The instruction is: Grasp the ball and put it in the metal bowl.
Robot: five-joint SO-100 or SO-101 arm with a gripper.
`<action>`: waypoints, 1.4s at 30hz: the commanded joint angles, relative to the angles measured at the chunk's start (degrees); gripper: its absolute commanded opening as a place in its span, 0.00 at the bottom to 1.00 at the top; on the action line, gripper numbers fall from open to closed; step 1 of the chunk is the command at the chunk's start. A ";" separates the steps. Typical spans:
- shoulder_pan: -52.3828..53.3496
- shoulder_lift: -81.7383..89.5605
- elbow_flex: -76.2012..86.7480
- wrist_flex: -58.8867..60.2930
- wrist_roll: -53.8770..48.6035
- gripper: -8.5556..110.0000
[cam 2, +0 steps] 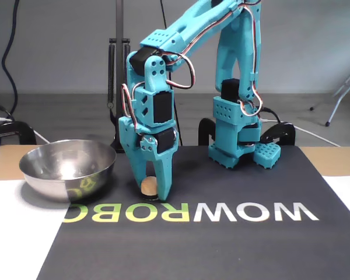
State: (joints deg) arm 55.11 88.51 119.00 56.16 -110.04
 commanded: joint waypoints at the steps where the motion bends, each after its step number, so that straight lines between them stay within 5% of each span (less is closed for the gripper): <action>1: 0.18 0.00 -1.05 -0.35 -0.26 0.36; 6: 0.18 0.00 -1.05 -0.35 -0.26 0.26; 42: 2.29 10.28 -1.14 0.88 0.26 0.25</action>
State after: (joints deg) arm 57.66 95.45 119.00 56.43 -110.04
